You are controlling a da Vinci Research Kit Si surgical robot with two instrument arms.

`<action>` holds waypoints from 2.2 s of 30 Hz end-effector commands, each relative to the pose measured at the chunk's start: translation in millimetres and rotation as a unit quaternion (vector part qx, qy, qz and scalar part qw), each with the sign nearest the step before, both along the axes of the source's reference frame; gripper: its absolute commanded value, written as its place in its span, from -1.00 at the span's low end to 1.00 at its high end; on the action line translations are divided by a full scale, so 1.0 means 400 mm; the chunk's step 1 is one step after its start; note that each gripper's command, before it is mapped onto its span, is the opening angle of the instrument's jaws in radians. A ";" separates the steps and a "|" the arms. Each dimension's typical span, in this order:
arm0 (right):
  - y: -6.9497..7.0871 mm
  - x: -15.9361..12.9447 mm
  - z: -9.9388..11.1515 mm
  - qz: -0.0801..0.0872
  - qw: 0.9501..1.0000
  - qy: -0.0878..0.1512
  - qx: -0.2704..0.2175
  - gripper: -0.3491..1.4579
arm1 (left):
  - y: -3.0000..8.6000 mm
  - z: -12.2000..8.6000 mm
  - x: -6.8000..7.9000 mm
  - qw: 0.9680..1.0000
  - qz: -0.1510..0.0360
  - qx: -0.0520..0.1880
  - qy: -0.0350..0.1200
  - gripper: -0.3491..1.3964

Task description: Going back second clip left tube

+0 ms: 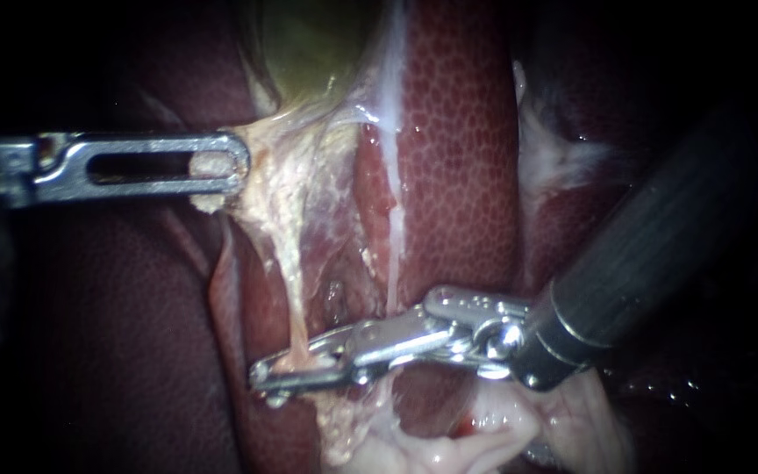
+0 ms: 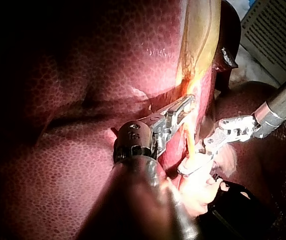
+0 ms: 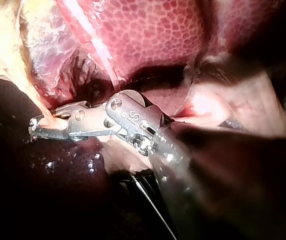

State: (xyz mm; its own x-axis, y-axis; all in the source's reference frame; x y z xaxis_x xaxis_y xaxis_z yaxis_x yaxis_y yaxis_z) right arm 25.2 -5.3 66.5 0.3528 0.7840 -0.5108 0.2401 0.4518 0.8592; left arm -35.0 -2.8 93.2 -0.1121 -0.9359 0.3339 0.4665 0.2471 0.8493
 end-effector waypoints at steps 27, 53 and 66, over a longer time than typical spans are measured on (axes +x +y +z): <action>0.0032 0.0025 -0.0021 0.055 0.995 0.034 -0.073 0.05 | 0.0000 -0.0002 0.0005 1.000 0.000 0.000 0.000 -1.00; 0.0211 -0.0378 -0.0175 0.071 0.984 0.048 -0.154 0.05 | 0.0000 -0.0001 0.0010 1.000 -0.001 -0.001 0.001 -1.00; 0.0256 -0.0438 -0.0261 0.069 0.982 0.039 -0.174 0.05 | -0.0004 0.0017 -0.0003 1.000 -0.001 -0.002 0.002 -1.00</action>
State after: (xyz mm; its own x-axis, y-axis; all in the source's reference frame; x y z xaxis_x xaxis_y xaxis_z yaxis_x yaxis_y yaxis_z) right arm 7.7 5.0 56.1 0.2047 0.5941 -0.7779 0.2154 0.7480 0.6278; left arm -35.2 -3.0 94.2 -0.1156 -0.9333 0.3400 0.4691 0.2504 0.8469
